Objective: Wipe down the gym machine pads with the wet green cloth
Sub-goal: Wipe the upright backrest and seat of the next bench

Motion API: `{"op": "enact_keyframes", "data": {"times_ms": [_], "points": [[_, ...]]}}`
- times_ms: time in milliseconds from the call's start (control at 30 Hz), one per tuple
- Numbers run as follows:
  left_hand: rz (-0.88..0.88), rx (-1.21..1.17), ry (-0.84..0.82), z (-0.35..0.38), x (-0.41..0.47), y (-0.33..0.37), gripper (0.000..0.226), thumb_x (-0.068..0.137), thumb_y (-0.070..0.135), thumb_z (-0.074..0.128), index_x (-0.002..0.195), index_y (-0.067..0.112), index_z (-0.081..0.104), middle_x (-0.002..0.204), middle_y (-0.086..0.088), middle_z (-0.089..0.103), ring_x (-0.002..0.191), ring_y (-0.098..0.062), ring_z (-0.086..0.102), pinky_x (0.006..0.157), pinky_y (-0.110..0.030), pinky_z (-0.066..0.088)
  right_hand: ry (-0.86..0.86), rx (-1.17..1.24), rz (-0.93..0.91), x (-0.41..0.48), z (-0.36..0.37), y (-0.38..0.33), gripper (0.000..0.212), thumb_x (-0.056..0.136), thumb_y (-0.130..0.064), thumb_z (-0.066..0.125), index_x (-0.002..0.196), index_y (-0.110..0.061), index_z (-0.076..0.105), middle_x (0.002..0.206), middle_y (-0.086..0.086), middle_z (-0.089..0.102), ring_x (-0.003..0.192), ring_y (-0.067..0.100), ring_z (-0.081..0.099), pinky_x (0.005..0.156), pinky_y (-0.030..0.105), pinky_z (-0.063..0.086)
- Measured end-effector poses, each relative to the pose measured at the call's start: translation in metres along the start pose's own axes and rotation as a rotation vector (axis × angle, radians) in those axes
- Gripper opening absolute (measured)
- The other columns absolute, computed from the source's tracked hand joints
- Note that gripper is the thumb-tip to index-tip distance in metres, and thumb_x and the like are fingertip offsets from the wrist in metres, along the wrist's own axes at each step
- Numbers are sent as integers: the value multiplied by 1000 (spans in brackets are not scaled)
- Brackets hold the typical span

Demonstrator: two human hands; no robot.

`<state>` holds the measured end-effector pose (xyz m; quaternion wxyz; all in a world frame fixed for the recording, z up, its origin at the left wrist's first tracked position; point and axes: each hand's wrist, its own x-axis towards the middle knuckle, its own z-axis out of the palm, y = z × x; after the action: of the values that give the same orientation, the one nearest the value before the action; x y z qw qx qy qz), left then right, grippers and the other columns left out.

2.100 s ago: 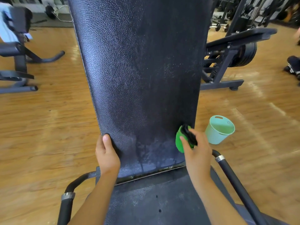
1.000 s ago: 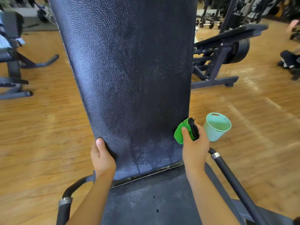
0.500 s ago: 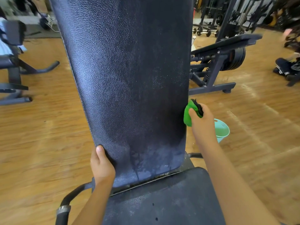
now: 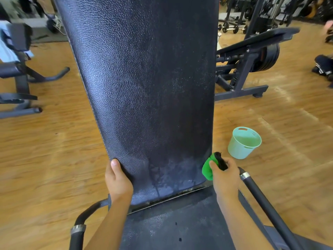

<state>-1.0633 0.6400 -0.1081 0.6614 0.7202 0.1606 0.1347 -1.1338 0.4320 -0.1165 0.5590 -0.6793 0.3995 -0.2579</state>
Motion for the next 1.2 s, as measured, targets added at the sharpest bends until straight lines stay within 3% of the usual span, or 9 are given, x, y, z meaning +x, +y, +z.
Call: {"op": "enact_keyframes", "data": {"times_ms": [200,333,567,667,767,867,1033,1133,1200], "points": [[-38,22,-6,0,-1,1,34,106,27,25,75,37,37,79,17,41,92,-13,37,75,-21,26,31,86,-271,7,13,-65,16,86,-14,72,88,-19,57,80,-10,57,74,6,53,67,20,41],[-91,18,-15,-1,-1,1,30,104,37,27,75,36,33,79,17,38,90,-13,39,83,-25,25,33,124,-325,2,17,-66,18,87,-16,71,83,-22,54,77,-11,55,69,2,51,62,8,41],[-92,29,-21,-1,4,-6,33,105,34,26,73,33,33,77,14,38,95,-14,35,82,-28,26,63,103,-82,-26,20,12,13,90,-20,67,89,-15,55,82,0,59,80,18,56,63,14,43],[-83,28,-18,0,3,-6,32,105,32,26,74,34,33,77,15,38,80,-15,39,83,-29,26,92,104,9,-29,20,27,12,89,-16,68,95,-12,58,90,2,63,91,24,59,74,24,42],[-60,10,-13,-1,2,-5,32,105,31,25,75,36,34,78,16,39,71,-1,37,82,-27,26,110,135,37,-28,23,14,14,88,-13,69,97,-14,58,90,-2,62,88,19,59,78,28,46],[-70,4,-11,0,3,-6,32,105,31,26,75,36,34,78,16,39,77,-11,41,82,-27,27,99,176,-56,-27,28,-16,15,87,-16,70,95,-15,58,85,-7,60,78,8,58,76,27,51],[-12,0,-32,-2,5,-10,24,90,49,25,75,35,39,78,15,44,73,-6,43,81,-28,30,10,246,-300,-28,43,-68,16,87,-14,71,94,-15,56,82,-13,55,72,-7,52,70,10,45],[6,-11,-43,-3,7,-15,35,88,53,25,87,29,50,83,13,48,82,-11,45,83,-28,30,14,223,-331,-36,46,-55,15,88,-17,69,95,-17,56,84,-13,55,78,-5,52,74,12,44],[1,5,-48,-3,8,-17,45,101,45,28,111,11,55,96,4,51,97,-15,43,85,-28,30,32,175,-295,-42,47,-30,16,89,-22,69,97,-20,55,88,-9,58,86,4,55,79,19,45]]}}
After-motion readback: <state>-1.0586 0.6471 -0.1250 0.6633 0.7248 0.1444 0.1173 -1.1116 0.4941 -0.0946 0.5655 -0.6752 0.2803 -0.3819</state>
